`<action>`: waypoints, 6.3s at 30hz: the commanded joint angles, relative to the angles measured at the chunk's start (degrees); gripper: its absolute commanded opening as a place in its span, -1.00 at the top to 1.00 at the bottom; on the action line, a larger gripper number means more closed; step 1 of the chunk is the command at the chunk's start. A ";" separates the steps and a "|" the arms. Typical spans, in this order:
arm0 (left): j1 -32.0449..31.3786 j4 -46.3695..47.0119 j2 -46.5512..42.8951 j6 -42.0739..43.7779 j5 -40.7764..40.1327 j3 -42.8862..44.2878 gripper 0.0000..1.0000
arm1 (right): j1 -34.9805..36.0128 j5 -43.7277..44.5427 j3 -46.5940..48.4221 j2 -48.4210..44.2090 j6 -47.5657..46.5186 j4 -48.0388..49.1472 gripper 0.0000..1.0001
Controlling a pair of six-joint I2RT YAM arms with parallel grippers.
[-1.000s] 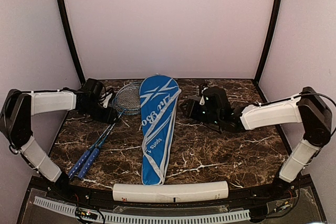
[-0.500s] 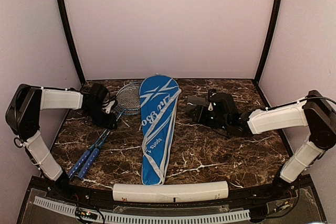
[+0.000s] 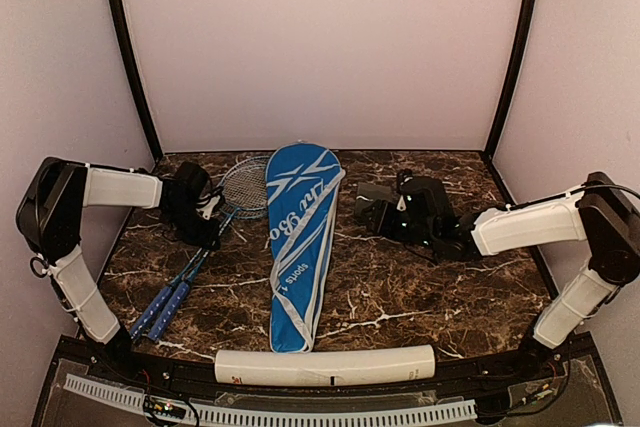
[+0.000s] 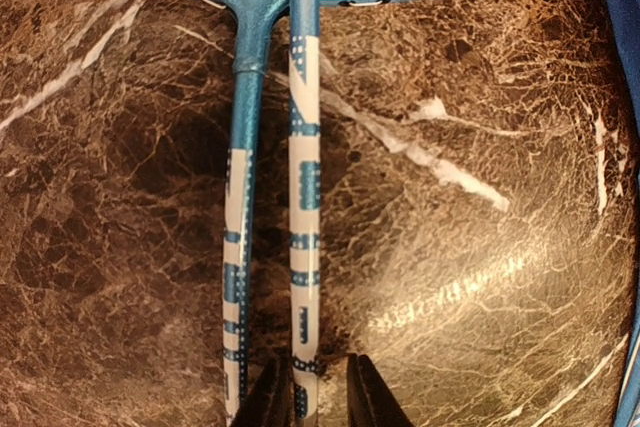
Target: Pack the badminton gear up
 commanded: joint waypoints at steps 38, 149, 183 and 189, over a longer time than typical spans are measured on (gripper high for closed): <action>-5.93 8.74 -34.81 -17.96 -3.37 -4.79 1.00 | 1.69 -10.08 10.71 -3.48 -11.68 -0.68 -0.21; -33.41 7.72 22.86 -22.05 -11.46 21.24 0.71 | -8.73 -20.01 5.82 -23.93 -4.27 -27.53 1.00; -26.91 20.96 0.40 -22.16 -14.82 9.72 1.00 | -8.76 -49.78 3.72 -28.94 -3.87 -50.67 1.00; -26.21 23.61 -0.01 -21.86 -13.09 9.45 1.00 | -8.21 -57.39 -3.75 -31.48 5.38 -43.15 1.00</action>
